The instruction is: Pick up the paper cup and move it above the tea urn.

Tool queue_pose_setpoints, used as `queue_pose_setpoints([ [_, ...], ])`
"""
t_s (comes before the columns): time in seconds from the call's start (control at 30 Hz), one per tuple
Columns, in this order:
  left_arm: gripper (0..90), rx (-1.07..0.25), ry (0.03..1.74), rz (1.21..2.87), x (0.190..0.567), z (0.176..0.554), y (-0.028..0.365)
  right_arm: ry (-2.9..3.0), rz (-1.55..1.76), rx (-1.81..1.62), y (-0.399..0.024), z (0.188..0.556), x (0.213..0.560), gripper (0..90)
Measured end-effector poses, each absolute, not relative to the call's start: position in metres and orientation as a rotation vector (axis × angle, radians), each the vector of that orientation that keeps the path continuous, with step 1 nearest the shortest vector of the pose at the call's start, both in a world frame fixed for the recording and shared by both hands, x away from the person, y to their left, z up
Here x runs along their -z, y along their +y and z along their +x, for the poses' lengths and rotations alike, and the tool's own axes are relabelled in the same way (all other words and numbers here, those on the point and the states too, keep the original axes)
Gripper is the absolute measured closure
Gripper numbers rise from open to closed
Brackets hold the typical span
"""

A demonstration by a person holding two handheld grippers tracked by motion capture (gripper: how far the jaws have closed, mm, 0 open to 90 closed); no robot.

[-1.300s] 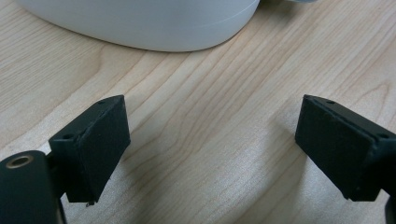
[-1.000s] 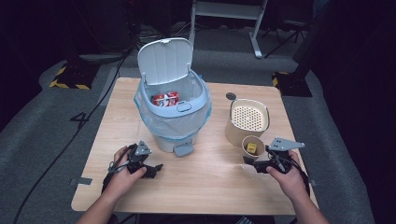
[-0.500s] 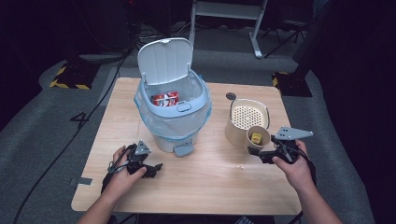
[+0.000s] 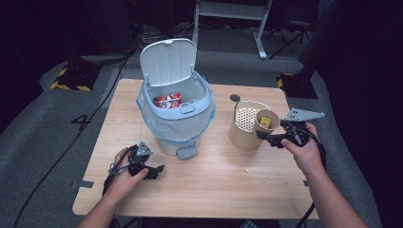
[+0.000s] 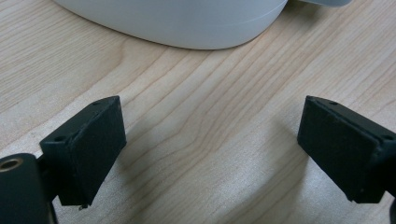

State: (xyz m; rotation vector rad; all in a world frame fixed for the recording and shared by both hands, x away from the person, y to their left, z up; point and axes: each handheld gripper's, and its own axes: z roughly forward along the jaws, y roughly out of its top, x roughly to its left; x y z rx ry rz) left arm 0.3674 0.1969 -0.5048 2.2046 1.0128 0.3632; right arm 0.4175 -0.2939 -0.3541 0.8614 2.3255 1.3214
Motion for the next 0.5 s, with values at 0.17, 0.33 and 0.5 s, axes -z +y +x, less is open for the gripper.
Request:
queue_pose_setpoints([
  [0.17, 8.0, -0.365, 1.014, 2.205, 0.505, 0.367, 0.197, 2.289, 0.894, -1.314, -0.298, 0.433, 0.347, 29.8],
  [0.33, 7.9, -0.366, 1.015, 2.205, 0.505, 0.367, 0.197, 2.252, 0.930, -1.315, -0.304, 0.450, 0.343, 29.7],
  [0.5, 7.9, -0.366, 1.015, 2.206, 0.505, 0.367, 0.197, 2.242, 0.938, -1.283, -0.307, 0.468, 0.343, 29.8],
])
